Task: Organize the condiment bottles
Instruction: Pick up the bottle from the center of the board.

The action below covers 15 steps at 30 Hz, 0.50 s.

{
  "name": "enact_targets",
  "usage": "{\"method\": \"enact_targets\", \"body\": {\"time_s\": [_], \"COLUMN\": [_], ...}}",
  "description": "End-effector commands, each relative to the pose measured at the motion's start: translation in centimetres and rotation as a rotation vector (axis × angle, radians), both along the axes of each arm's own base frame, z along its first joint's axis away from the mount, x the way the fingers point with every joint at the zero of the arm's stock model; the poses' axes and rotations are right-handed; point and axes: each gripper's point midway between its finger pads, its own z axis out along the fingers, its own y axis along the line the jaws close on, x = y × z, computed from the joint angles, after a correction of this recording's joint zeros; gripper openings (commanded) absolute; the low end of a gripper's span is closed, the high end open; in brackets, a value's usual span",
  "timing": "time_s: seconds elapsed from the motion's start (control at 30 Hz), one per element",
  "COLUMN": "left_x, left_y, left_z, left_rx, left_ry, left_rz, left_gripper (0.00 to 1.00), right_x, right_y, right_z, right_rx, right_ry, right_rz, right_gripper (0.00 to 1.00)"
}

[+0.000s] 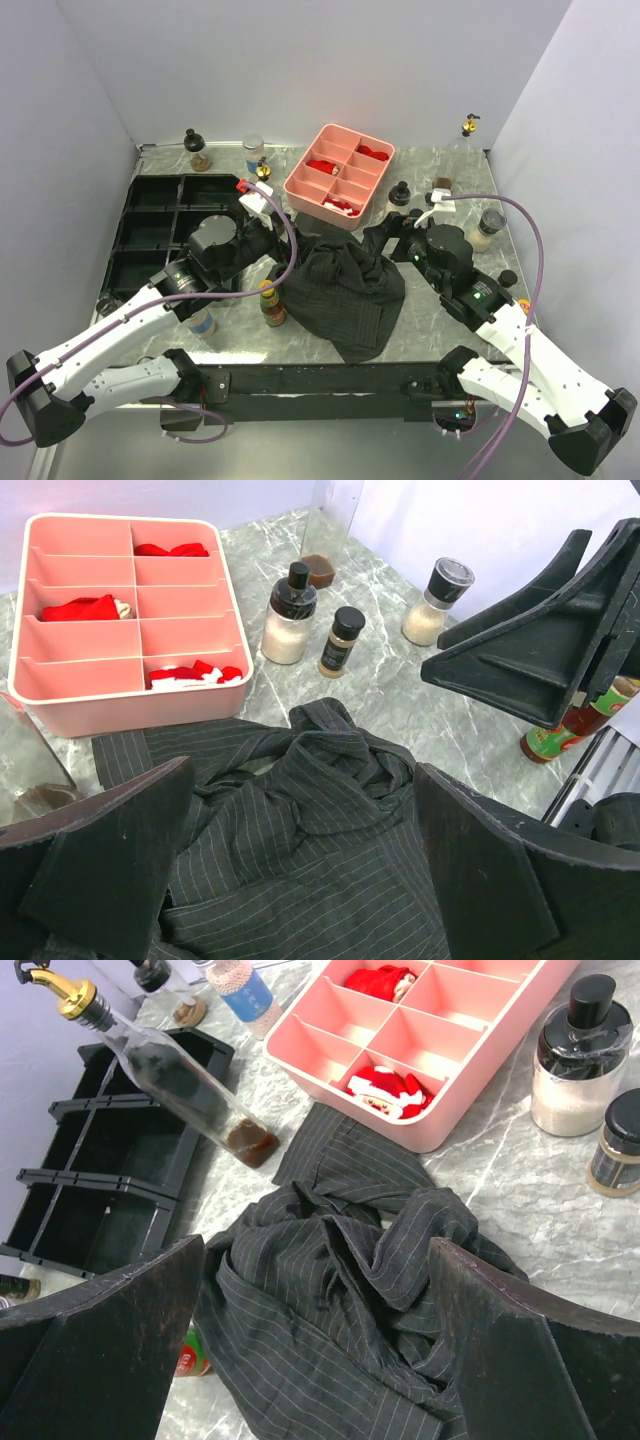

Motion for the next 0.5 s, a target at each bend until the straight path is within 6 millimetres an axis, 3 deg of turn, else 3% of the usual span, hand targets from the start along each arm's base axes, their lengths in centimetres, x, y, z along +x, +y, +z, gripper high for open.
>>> {"method": "enact_targets", "body": {"time_s": [0.0,0.3,0.37,0.47], "left_x": [0.1,0.8,1.6,2.0], "left_y": [0.4,2.0,3.3,5.7], "left_z": [3.3,2.9,2.4,3.3], "left_rx": [-0.054,-0.020,-0.004,-0.036], "left_ry": [-0.069,-0.073,-0.061,-0.009], "left_rz": [0.016,0.099,0.185,0.319], "left_gripper": [0.96,0.96,0.96,0.96], "right_x": [0.2,-0.2,-0.1,-0.1], "right_y": [-0.4,-0.1,-0.3,-0.6], "right_z": [3.5,3.8,3.9,3.6], "right_rx": [0.054,0.076,0.072,0.067], "right_ry": [-0.073,-0.091,-0.094,-0.087], "right_rz": [-0.023,-0.002,-0.009,-0.025], "right_gripper": [1.00,1.00,1.00,1.00]}}
